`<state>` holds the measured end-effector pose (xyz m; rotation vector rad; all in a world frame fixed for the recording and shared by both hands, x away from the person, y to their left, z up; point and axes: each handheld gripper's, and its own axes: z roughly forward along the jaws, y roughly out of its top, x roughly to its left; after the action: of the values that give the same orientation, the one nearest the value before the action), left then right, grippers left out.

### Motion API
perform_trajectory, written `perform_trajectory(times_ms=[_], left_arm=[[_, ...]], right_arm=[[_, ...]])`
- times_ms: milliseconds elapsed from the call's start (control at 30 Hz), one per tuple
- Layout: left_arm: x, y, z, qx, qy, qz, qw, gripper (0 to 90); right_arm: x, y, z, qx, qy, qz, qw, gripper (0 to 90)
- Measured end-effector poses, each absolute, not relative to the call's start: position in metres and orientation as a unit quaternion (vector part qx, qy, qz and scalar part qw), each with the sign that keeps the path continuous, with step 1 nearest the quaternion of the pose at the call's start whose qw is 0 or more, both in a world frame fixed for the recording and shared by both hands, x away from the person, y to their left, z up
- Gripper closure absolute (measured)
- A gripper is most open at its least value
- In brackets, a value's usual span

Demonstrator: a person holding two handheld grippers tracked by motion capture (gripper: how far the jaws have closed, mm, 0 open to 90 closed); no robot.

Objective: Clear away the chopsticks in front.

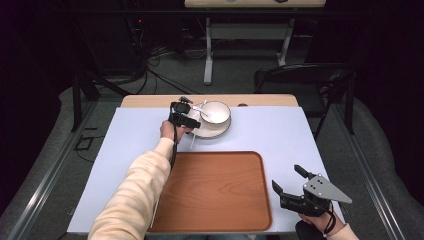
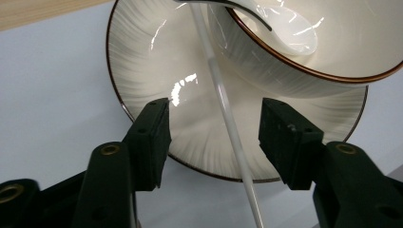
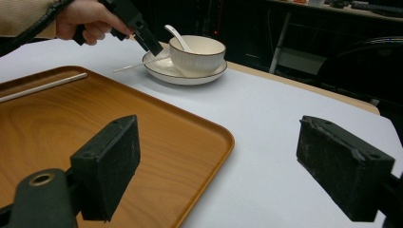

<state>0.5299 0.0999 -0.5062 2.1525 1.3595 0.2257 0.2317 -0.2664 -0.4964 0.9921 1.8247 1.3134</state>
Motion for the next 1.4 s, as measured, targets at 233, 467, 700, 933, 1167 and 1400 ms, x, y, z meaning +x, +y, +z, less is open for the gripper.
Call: perform_trajectory(times_ms=[233, 467, 700, 933, 1167, 1400], left_arm=[[0.538, 0.093, -0.517, 0.797, 0.527, 0.089, 0.28, 63.5], [0.54, 0.087, -0.522, 0.788, 0.545, 0.109, 0.267, 70.4], [0.541, 0.084, -0.526, 0.785, 0.552, 0.121, 0.254, 83.0], [0.541, 0.087, -0.526, 0.777, 0.561, 0.125, 0.256, 84.5], [0.54, 0.101, -0.517, 0.76, 0.576, 0.128, 0.273, 84.7], [0.539, 0.116, -0.509, 0.748, 0.587, 0.131, 0.28, 84.6]], right_arm=[[0.232, -0.267, -0.496, 0.381, 0.699, 0.504, 0.336, 14.1], [0.231, -0.267, -0.496, 0.38, 0.699, 0.504, 0.336, 14.1], [0.232, -0.268, -0.497, 0.382, 0.697, 0.505, 0.336, 14.2], [0.231, -0.267, -0.497, 0.381, 0.697, 0.505, 0.336, 14.1], [0.231, -0.267, -0.497, 0.381, 0.697, 0.506, 0.336, 14.1], [0.231, -0.267, -0.496, 0.381, 0.697, 0.505, 0.337, 14.1]])
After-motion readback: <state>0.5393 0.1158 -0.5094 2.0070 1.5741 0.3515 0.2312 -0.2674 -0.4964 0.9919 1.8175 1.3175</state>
